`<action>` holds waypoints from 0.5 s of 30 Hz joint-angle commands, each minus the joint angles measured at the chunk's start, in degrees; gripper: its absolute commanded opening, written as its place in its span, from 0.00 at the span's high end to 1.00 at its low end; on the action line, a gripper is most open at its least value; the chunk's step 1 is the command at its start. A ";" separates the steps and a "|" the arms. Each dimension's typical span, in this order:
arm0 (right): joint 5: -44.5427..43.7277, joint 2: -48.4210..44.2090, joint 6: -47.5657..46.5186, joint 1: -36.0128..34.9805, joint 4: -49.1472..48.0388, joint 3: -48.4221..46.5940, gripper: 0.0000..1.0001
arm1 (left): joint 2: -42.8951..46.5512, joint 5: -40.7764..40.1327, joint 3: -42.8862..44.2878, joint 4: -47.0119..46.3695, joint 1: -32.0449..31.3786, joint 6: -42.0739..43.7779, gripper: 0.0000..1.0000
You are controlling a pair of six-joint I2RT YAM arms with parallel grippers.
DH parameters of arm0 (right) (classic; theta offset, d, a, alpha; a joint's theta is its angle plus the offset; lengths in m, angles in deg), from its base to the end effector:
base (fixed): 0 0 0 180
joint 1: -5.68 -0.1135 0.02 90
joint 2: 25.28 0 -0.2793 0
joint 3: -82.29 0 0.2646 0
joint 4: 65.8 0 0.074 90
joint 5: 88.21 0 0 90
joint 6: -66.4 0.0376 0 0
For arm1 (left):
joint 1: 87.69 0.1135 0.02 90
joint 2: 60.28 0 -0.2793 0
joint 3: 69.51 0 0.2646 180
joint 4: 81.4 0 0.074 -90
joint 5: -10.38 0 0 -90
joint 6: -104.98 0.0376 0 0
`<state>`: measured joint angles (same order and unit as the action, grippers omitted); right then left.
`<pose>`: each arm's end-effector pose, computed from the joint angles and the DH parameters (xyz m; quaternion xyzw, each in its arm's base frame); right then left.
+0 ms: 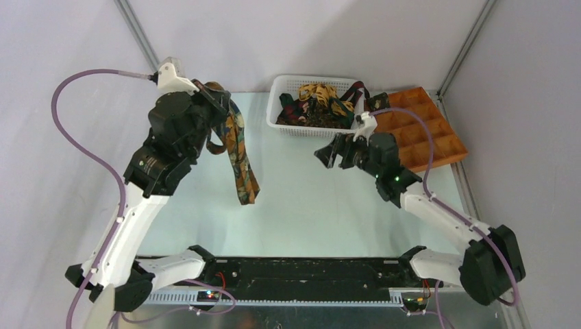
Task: Roll the ties
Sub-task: Move the bin to the center of the board.
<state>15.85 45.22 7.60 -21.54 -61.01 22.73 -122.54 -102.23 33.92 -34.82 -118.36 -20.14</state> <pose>0.2563 0.1421 0.2966 -0.0464 0.7933 0.3776 0.4754 0.1772 -0.0883 0.5246 -0.1600 0.7197 -0.2366 0.6328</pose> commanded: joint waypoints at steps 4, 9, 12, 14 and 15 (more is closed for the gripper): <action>-10.41 -5.44 -2.95 -9.14 -4.87 4.20 0.10 | -3.00 -19.58 4.59 -4.43 -6.38 -2.10 1.00; -11.07 -2.69 11.15 -10.28 -7.02 6.20 0.12 | -4.87 -21.00 7.09 -5.03 -8.75 -0.92 1.00; -9.14 1.61 14.91 -11.41 -11.18 6.96 0.15 | -5.49 -20.54 8.09 -5.29 -9.42 0.14 1.00; -9.58 3.54 15.31 -12.67 -12.86 6.99 0.16 | -5.62 -20.40 8.03 -5.42 -9.72 0.51 1.00; -9.98 3.96 14.86 -13.56 -13.22 6.99 0.16 | -5.70 -20.47 8.03 -5.38 -9.83 0.56 1.00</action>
<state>6.89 46.58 18.13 -32.58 -68.18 29.35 -128.53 -120.13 39.52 -37.33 -127.35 -20.77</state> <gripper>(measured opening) 0.844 0.024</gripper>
